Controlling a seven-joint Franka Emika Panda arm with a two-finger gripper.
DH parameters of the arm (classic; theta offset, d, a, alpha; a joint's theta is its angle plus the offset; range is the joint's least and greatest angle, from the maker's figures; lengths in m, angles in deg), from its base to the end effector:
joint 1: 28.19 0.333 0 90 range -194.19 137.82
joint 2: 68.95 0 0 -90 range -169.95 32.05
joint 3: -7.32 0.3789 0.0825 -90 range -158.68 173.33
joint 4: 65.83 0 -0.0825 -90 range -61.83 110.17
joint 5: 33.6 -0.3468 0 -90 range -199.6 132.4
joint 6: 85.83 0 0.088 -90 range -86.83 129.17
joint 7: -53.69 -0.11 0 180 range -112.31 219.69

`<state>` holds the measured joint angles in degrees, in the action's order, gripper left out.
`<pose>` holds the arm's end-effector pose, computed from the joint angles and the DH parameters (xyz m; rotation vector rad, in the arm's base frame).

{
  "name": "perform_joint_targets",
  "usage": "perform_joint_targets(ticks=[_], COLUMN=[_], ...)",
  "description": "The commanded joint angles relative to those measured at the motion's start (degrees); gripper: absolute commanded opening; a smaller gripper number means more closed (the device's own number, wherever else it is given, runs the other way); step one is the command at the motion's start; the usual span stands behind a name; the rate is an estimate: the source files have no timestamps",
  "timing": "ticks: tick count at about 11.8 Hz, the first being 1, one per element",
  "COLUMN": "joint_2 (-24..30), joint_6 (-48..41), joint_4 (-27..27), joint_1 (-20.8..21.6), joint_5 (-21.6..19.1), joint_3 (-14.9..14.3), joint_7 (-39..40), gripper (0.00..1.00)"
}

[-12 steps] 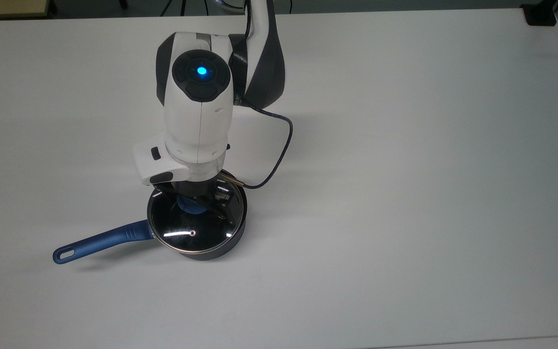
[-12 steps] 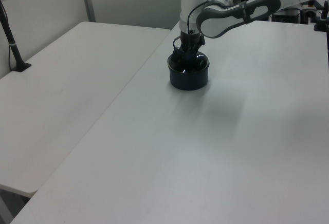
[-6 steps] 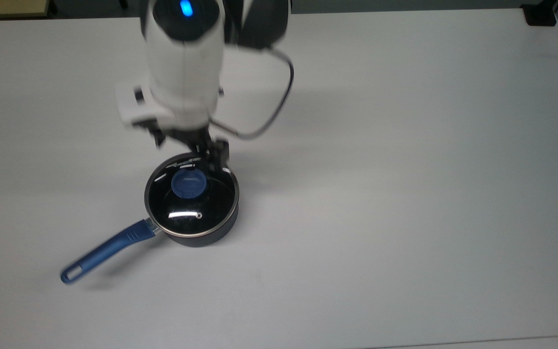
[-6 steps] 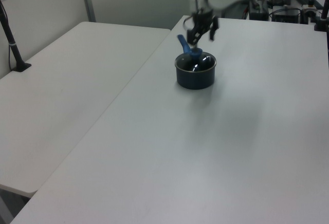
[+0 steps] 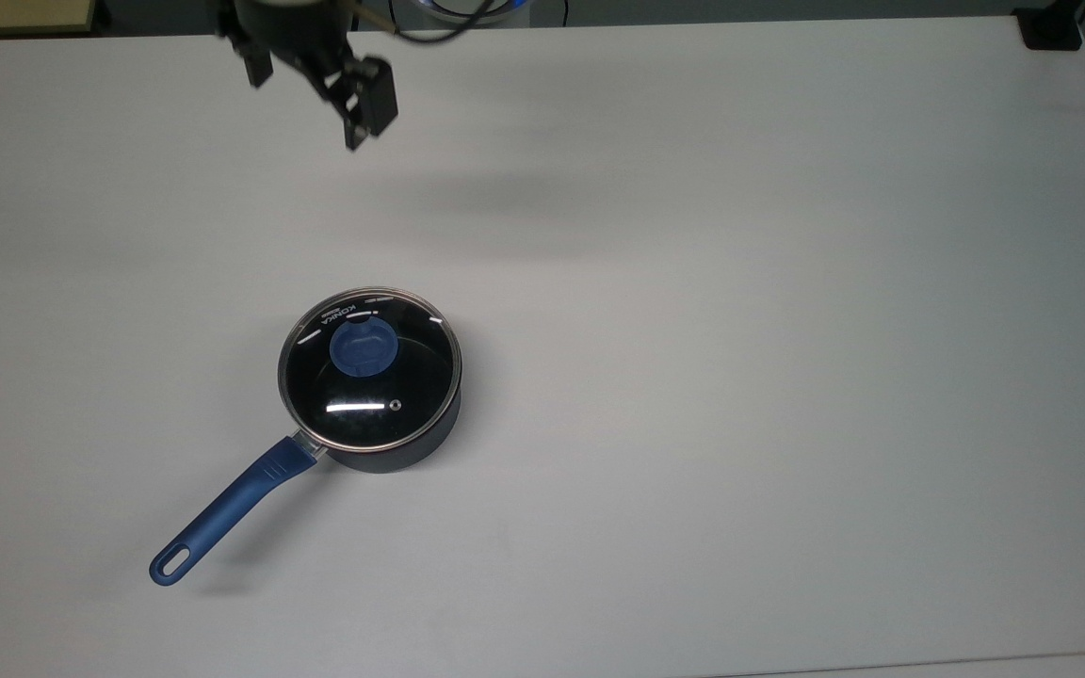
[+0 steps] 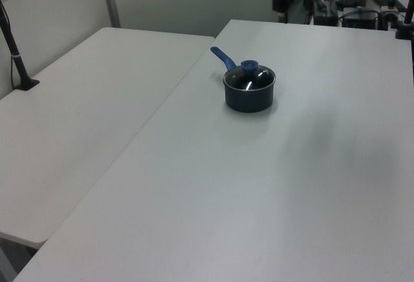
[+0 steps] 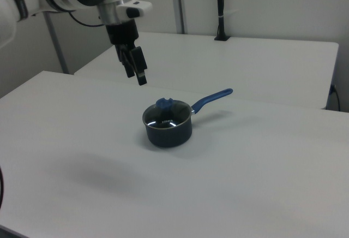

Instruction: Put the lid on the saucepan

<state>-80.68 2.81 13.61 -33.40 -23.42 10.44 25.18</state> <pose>0.5879 -0.0455 0.6505 2.8637 -0.7853 -0.0069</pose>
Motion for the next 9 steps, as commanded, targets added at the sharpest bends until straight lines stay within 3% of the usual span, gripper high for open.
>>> perform_joint_targets(ticks=[1,4,9], joint_2=[11.36,14.11,14.72], joint_6=[0.84,4.42,8.66], joint_4=[11.42,14.86,16.10], joint_1=[0.03,0.12,0.21], joint_5=[-1.39,-3.50,-3.59], joint_3=[-0.48,-0.92,-0.92], joint_7=[12.97,25.65,30.53], gripper=[1.00,1.00,1.00])
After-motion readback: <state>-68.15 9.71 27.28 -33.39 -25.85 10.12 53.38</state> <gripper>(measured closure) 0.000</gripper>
